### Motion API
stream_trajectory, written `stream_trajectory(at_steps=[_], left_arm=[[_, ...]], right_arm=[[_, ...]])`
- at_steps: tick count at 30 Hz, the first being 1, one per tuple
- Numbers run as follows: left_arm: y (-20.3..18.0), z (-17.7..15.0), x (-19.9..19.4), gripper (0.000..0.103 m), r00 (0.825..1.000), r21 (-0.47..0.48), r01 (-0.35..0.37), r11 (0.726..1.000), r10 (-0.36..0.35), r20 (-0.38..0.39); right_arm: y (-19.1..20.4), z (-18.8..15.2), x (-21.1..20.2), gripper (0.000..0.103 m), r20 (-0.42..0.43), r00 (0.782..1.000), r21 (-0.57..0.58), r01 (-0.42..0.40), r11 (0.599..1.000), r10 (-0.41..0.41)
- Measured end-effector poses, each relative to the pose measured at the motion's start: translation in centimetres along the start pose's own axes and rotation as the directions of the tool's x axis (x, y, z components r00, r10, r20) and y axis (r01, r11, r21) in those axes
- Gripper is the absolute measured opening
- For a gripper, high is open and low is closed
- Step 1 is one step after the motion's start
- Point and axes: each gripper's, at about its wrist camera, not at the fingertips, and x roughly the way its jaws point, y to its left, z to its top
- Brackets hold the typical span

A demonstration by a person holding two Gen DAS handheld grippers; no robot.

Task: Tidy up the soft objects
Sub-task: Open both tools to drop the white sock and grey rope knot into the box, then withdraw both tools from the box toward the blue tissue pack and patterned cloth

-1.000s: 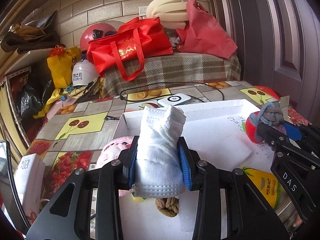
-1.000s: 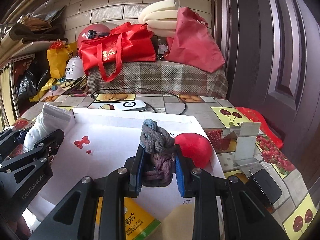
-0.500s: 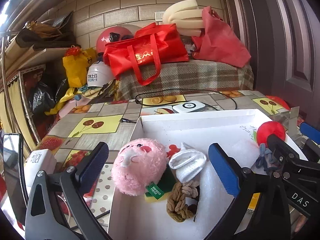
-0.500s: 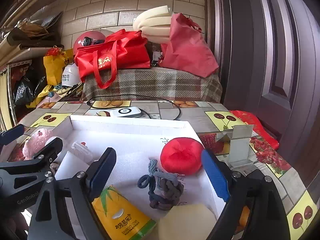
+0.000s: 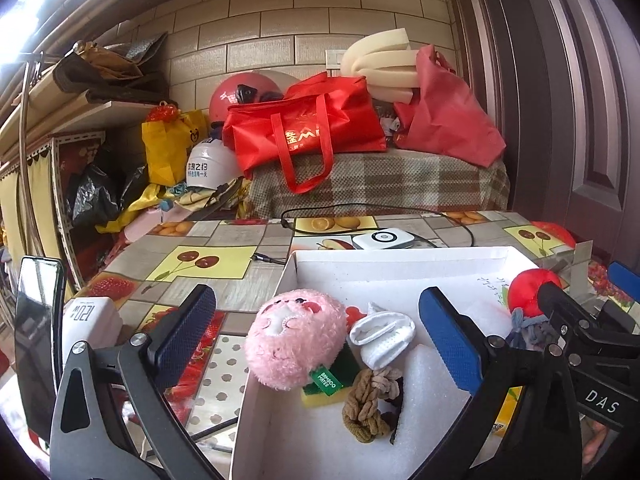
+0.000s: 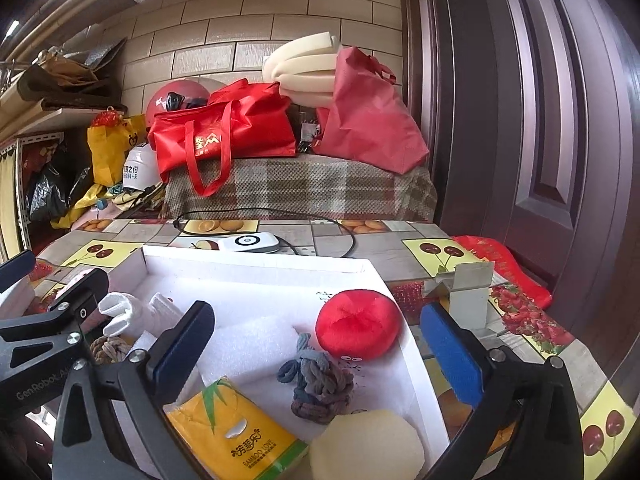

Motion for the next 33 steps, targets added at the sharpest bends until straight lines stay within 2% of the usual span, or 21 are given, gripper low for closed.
stream_trajectory(at_steps=[15,24,28,33], left_arm=[[0.1,-1.0,-3.2,0.103,1.0,0.003,0.017,1.0,-0.017,0.003],[-0.1,-2.1,-6.4,0.103,0.998,0.03,0.067,0.997,-0.067,-0.003],[0.4,-2.8,-8.1,0.103,0.99,0.026,0.135,0.99,-0.134,-0.031],[1.1,-4.0,-11.1,0.103,0.97,0.039,0.238,0.971,-0.235,-0.058]], right_arm=[[-1.0,-0.8,-2.8,0.103,0.025,1.0,0.035,0.002,0.999,-0.003],[-1.7,-1.9,-5.4,0.103,0.013,1.0,0.041,-0.015,0.999,0.014],[-1.9,-2.4,-6.4,0.103,-0.017,0.999,0.031,-0.029,0.999,0.03],[-2.1,-3.5,-7.9,0.103,-0.095,0.989,0.012,-0.112,0.994,0.113]])
